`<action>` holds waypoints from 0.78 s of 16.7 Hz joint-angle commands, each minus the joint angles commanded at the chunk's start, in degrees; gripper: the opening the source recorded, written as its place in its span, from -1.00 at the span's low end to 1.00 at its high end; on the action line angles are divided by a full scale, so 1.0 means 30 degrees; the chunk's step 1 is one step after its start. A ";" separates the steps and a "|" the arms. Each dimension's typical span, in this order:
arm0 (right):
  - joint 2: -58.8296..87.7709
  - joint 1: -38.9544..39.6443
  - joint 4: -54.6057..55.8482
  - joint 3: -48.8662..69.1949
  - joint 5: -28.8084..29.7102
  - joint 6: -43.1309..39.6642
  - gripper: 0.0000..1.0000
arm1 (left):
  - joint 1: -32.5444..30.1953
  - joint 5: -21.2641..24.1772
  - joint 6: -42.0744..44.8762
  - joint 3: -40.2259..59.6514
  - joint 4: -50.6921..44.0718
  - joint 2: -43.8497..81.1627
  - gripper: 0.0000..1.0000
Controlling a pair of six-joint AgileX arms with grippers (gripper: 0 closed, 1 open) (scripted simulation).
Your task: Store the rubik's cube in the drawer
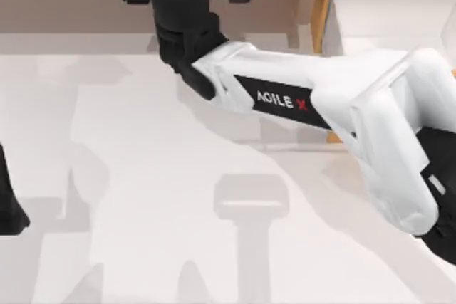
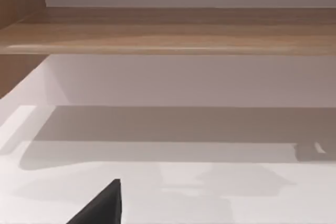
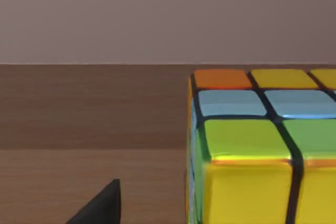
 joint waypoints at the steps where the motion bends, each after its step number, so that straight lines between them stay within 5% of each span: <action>1: 0.0000 0.0000 0.0000 0.0000 0.0000 0.0000 1.00 | 0.0000 0.0000 0.0000 0.0000 0.0000 0.0000 1.00; 3: 0.0000 0.0000 0.0000 0.0000 0.0000 0.0000 1.00 | 0.0000 0.0000 0.0000 0.0000 0.0000 0.0000 1.00; 13: 0.0000 0.0000 0.0000 0.0000 0.0000 0.0000 -0.51 | 0.0000 0.0000 0.0000 0.0000 0.0000 0.0000 1.00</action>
